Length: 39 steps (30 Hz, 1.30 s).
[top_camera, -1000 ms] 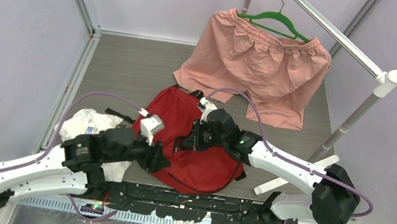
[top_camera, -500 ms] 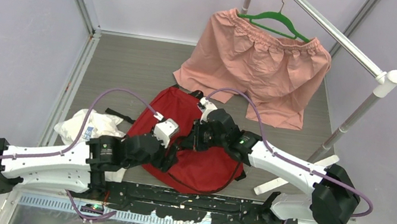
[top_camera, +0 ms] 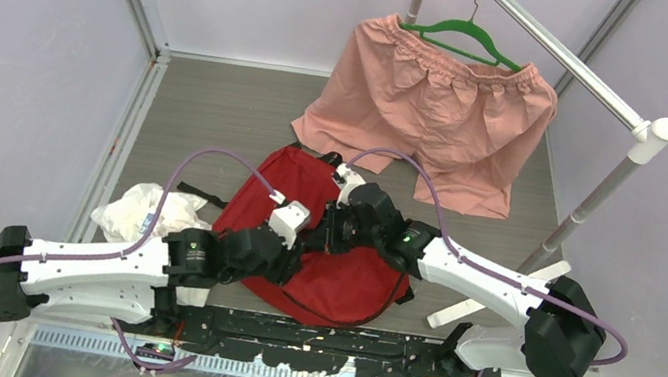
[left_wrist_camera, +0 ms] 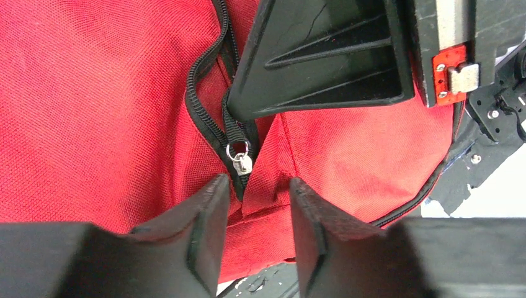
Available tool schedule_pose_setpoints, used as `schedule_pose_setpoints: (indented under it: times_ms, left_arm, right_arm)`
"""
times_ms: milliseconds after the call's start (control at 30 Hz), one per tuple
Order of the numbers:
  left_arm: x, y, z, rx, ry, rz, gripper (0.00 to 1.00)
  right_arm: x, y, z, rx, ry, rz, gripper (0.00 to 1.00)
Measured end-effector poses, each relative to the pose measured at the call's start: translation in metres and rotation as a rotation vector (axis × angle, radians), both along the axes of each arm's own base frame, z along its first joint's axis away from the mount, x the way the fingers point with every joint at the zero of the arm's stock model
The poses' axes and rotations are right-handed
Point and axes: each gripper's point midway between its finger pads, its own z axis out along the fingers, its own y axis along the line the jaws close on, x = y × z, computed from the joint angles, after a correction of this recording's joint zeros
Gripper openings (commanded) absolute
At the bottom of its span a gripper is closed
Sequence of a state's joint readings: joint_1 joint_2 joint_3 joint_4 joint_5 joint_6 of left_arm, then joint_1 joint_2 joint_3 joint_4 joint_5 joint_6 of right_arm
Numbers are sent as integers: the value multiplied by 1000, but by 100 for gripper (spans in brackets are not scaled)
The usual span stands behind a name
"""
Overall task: Pack the student bag
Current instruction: Zip the student bag at the center of the board.
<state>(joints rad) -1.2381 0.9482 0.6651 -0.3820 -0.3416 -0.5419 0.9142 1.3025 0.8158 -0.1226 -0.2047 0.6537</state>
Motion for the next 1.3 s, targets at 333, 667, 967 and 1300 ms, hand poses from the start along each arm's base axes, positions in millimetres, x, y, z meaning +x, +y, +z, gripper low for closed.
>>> schedule_pose_setpoints:
  times_ms: [333, 667, 967, 1300]
  left_arm:
    - [-2, 3, -3, -36, 10, 20, 0]
    - [-10, 16, 5, -139, 19, 30, 0]
    - [-21, 23, -3, -126, 76, 22, 0]
    - [-31, 40, 5, -190, 121, 53, 0]
  right_arm:
    - [-1, -1, -1, -7, 7, -3, 1]
    - [18, -9, 0, -30, 11, -67, 1]
    - [51, -30, 10, -58, -9, -173, 1]
    - [130, -69, -2, -165, 17, -335, 1]
